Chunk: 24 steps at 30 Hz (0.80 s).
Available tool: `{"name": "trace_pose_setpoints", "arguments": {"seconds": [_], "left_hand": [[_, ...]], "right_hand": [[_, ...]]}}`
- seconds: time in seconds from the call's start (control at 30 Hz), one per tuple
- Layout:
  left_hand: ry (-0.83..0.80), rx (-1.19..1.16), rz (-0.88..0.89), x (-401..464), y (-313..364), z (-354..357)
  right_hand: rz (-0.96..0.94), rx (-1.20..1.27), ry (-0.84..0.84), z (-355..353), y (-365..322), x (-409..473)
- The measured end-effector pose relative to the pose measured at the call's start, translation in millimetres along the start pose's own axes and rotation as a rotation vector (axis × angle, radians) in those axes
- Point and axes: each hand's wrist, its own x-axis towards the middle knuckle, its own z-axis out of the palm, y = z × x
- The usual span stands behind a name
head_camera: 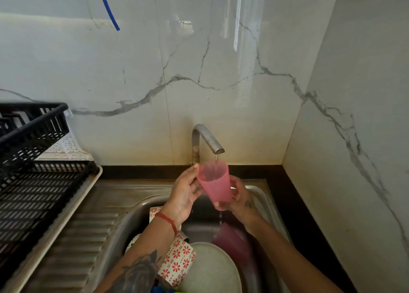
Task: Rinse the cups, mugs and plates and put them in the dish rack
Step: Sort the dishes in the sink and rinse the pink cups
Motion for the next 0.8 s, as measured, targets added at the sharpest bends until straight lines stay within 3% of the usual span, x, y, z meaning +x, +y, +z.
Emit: {"name": "trace_pose_setpoints", "arguments": {"seconds": [0.17, 0.57, 0.8], "left_hand": [[-0.014, 0.078, 0.010, -8, 5, -8], [0.029, -0.182, -0.185, 20, -6, 13], [0.157, -0.318, -0.327, 28, -25, 19]], "right_hand": [[-0.190, -0.217, 0.068, 6, 0, 0], [-0.700, -0.764, 0.314, -39, -23, -5], [-0.773, -1.260, 0.163, -40, -50, 7]]}}
